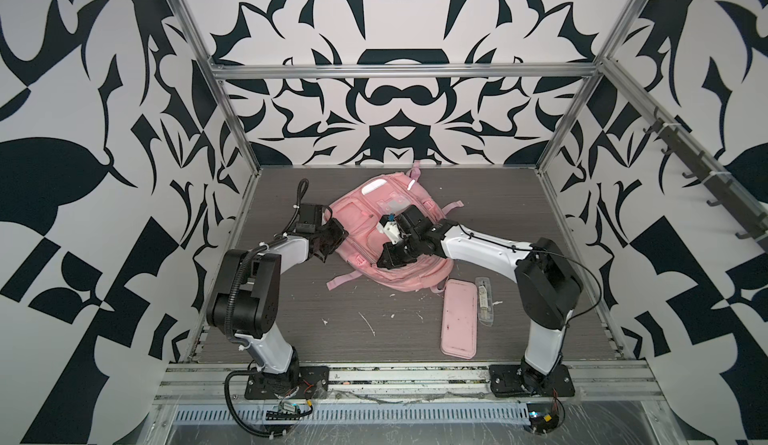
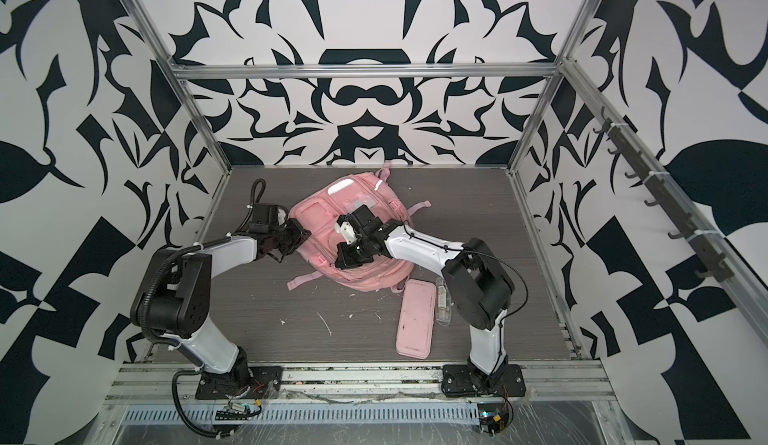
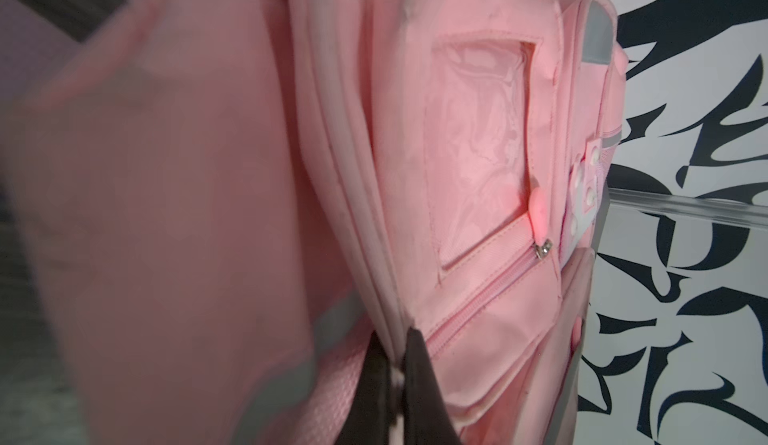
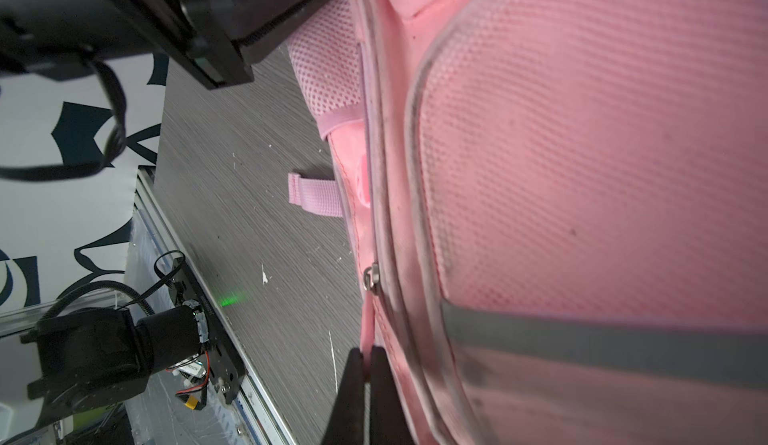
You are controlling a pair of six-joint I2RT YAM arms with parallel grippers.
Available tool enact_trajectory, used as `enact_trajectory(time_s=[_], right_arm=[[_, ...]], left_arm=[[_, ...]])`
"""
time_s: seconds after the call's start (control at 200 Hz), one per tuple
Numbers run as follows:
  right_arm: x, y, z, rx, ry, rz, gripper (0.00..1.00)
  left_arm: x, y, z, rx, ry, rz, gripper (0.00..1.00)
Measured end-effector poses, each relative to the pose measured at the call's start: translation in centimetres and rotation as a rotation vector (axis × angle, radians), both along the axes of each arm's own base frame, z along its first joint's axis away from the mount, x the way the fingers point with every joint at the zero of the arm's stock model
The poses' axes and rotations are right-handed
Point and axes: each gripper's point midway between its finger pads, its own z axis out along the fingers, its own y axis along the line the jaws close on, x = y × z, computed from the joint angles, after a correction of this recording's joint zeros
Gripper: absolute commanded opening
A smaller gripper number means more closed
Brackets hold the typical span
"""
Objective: Pack the student bag
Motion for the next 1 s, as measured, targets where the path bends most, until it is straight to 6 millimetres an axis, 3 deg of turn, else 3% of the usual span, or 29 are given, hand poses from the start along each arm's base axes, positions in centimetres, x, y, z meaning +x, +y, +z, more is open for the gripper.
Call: enact_trajectory(time_s=[0.36, 0.56, 0.65, 0.78, 1.0], right_arm=[[4.2, 7.0, 0.0, 0.061, -0.008, -0.007, 0.0], [4.9, 8.6, 0.2, 0.078, 0.011, 0.007, 0.0], [4.8, 8.6, 0.1, 0.078, 0.014, 0.006, 0.07], [2.7, 7.7, 0.5, 0.111, 0.048, 0.039, 0.18], [-4.5, 6.3, 4.1, 0.274, 0.103, 0.175, 0.26]], left_arm=[[-2.1, 1.6, 0.9, 0.024, -0.035, 0.098, 0.0], [-2.8, 2.9, 0.8, 0.061, -0.049, 0.154, 0.0], [-2.9, 3.0, 0.8, 0.062, -0.049, 0.155, 0.0], [-2.9, 2.9, 0.8, 0.064, -0.05, 0.147, 0.0], [-2.6, 2.8, 0.5, 0.079, -0.025, 0.124, 0.0]])
